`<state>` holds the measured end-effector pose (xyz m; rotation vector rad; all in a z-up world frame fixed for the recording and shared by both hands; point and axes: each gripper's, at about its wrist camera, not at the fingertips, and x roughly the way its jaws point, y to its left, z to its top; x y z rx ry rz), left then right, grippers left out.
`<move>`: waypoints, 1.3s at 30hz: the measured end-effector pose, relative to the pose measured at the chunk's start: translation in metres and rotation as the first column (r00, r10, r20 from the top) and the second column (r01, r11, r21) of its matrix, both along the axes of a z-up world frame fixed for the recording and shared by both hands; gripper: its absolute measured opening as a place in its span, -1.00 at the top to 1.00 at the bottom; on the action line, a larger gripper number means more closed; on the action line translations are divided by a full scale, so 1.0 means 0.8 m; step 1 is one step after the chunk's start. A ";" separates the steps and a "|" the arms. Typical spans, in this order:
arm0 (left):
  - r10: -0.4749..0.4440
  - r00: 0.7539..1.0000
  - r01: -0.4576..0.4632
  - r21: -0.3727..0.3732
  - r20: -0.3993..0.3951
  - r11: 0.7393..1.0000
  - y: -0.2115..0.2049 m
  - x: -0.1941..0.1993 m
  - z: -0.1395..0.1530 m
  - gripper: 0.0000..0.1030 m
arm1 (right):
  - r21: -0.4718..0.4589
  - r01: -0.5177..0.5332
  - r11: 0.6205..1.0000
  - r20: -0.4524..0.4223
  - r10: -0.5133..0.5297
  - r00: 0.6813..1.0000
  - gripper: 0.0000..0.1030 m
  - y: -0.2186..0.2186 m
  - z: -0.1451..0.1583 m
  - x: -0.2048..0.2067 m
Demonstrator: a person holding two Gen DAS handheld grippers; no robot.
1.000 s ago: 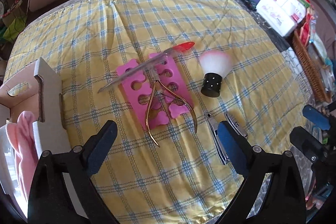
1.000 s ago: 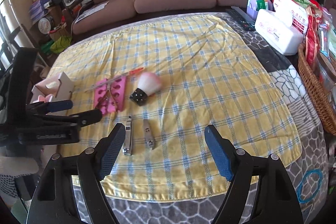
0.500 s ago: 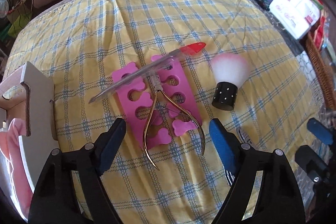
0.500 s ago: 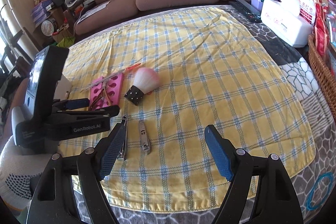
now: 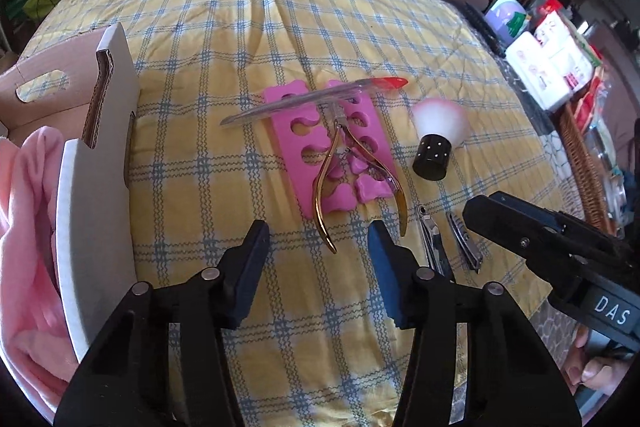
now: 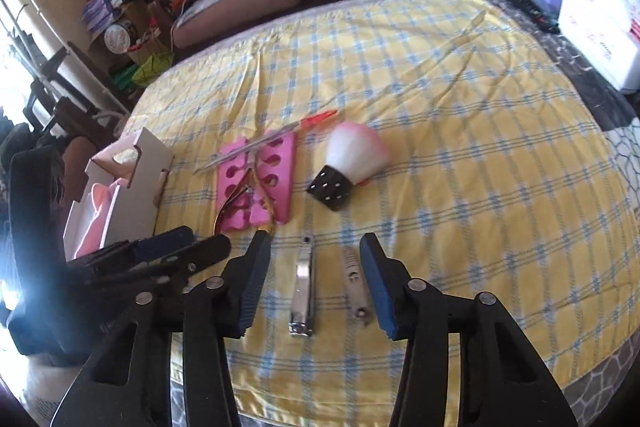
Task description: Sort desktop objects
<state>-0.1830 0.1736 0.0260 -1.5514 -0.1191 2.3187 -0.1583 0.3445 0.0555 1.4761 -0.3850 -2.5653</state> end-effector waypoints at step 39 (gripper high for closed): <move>-0.051 0.998 0.054 -0.072 0.033 0.996 -0.003 0.009 0.013 0.85 | -0.038 -0.116 0.992 0.193 0.122 0.974 0.86 -0.059 -0.036 -0.041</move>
